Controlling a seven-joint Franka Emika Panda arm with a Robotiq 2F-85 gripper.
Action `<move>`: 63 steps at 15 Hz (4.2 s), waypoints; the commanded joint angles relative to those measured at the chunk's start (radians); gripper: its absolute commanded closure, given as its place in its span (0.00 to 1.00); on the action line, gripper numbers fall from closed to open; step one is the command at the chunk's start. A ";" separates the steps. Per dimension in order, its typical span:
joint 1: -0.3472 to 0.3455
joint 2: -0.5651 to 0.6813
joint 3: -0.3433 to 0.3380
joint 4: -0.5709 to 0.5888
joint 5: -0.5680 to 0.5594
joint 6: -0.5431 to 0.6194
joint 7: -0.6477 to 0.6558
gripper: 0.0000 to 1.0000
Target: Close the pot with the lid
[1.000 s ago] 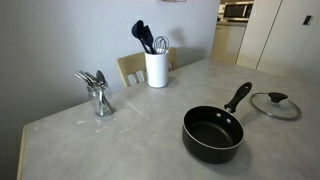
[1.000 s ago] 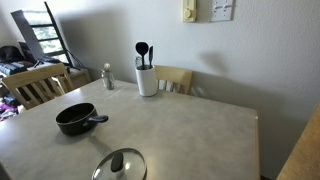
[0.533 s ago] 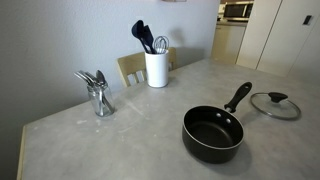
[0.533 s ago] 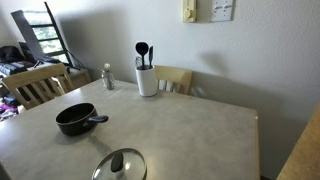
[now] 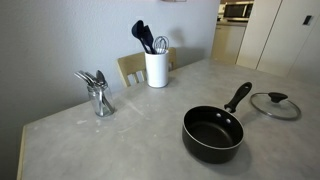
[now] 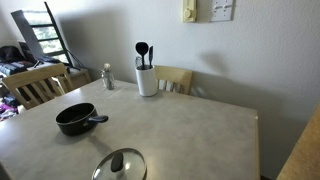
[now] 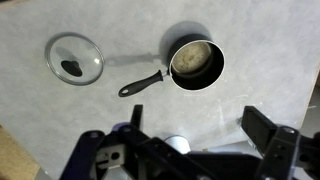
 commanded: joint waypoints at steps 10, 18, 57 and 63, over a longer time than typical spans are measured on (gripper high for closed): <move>-0.007 0.000 0.004 0.002 0.005 -0.002 -0.005 0.00; -0.007 0.000 0.004 0.002 0.005 -0.002 -0.005 0.00; -0.071 0.155 -0.306 -0.159 -0.119 0.071 -0.481 0.00; -0.124 0.282 -0.356 -0.257 -0.183 0.298 -0.478 0.00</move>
